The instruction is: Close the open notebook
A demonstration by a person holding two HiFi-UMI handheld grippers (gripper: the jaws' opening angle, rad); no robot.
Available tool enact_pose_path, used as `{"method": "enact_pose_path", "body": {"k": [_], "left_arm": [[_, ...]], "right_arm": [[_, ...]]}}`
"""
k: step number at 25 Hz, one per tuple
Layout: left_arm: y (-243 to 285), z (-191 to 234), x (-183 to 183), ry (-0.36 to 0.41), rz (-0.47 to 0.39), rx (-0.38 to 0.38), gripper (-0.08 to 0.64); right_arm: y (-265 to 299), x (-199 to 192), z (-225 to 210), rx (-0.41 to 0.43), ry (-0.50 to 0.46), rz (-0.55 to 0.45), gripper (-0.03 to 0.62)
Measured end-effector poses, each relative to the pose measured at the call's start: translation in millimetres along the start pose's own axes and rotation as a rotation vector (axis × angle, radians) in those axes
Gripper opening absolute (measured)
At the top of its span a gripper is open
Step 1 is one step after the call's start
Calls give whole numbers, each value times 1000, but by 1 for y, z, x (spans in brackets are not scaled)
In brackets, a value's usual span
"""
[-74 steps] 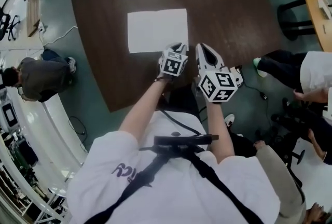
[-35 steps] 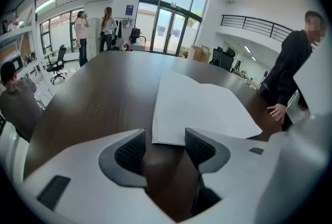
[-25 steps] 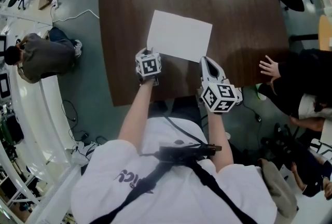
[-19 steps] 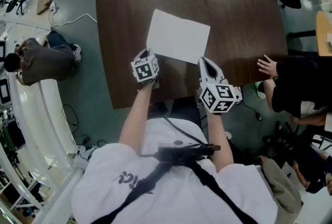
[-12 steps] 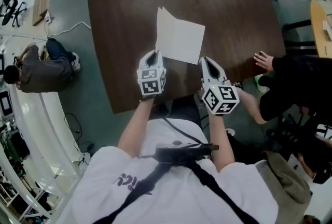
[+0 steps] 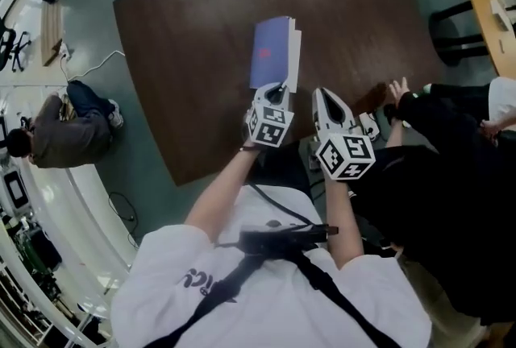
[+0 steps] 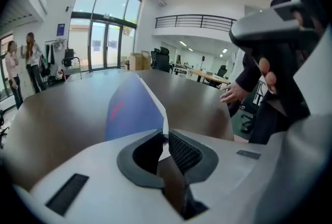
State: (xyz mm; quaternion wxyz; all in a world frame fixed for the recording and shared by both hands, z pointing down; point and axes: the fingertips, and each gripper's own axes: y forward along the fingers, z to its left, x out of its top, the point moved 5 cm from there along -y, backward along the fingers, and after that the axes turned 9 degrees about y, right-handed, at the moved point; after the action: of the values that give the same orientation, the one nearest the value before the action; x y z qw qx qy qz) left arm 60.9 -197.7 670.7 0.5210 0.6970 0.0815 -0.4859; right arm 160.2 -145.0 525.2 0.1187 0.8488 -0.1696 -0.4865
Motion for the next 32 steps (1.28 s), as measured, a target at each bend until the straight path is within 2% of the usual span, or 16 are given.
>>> {"method": "enact_pose_path", "body": {"k": [4,7,12,18,20,25,29,32], "left_arm": [[37,-21,-18,42,97,-48,45],[55,-29,-30,39,146,-68,46],[69,-36,-35,4,161,-119,46],[50,-40,-25,-12,130,-193,49],[38,-34,-17,-31,95,-186,49],[-16,-8,18,-114,-67,-125,49],[-78,25,48,-190,-249,-58,49],[-128,45,68,-206,-380,-20,48]], "right_arm": [[-2,-3,-16,-19,31,-9,2],[0,-7,-28,-29,50,-13,2],[6,-9,-39,-35,72,-8,2],[4,-3,-40,-36,72,-14,2],[2,2,-37,-32,66,-24,2],[-5,15,-9,3,29,-53,2],[-14,19,24,48,-13,-78,2],[-24,20,49,77,-47,-95,2]]}}
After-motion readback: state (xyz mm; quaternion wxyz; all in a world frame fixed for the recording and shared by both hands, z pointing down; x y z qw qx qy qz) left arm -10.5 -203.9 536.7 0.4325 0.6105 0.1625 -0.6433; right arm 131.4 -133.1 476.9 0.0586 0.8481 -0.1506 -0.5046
